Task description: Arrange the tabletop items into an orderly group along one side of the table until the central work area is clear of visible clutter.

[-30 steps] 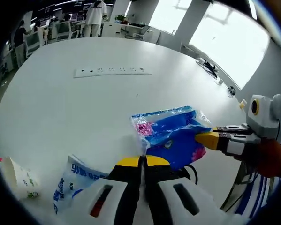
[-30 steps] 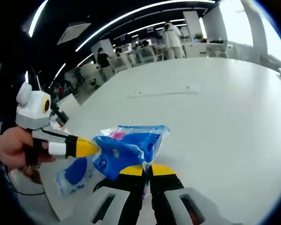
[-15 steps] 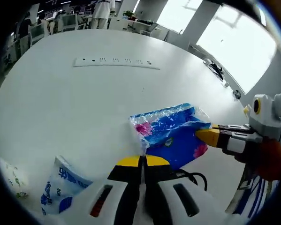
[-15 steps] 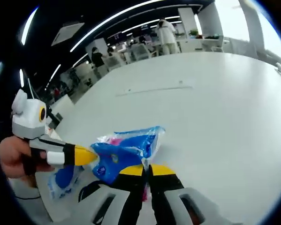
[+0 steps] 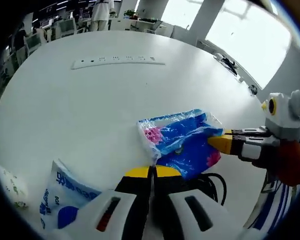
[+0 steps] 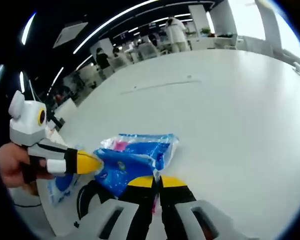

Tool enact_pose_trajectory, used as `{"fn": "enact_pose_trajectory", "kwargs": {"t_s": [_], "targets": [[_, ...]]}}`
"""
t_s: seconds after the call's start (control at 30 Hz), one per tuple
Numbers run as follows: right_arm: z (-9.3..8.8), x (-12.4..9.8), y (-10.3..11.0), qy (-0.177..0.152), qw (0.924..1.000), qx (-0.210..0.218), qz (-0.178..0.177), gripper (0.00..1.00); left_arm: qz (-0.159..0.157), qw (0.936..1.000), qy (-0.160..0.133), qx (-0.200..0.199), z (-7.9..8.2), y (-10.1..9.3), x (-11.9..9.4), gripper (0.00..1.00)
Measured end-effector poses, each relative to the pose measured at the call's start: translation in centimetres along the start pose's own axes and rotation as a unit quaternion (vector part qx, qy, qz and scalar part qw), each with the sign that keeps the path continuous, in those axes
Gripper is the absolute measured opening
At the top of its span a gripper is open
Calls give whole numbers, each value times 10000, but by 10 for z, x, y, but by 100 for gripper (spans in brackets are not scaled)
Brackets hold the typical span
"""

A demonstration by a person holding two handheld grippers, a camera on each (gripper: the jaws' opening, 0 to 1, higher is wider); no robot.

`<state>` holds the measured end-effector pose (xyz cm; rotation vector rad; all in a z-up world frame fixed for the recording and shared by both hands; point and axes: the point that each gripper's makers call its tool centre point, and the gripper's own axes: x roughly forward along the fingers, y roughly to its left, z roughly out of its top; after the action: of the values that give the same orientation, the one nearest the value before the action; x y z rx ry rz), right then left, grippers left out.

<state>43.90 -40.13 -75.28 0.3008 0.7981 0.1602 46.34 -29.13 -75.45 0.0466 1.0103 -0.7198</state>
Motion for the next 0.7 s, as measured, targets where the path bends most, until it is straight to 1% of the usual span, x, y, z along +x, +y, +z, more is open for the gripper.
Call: {"fn": "enact_pose_trajectory", "kwargs": {"t_s": [0.23,0.43,0.57,0.6,0.7], "targets": [[-6,-6,-2,21,10000,-23,17,0,-20,10000,77,-5,-16,-10,-4,0],[-13,-12,-1,42,10000,-40,19,0,-27,9999,122,-36,-24,-15,-7,0],[-15,-13,-4,64,10000,-26,-4,0,-67,9999,89,-127,-23,-18,-7,0],[-15,-13,-6,59,10000,-23,-18,0,-80,9999,66,-134,-21,-18,-6,0],[-8,-12,-10,28,10000,5,-46,0,-106,9994,-47,-339,-12,-18,-3,0]]}}
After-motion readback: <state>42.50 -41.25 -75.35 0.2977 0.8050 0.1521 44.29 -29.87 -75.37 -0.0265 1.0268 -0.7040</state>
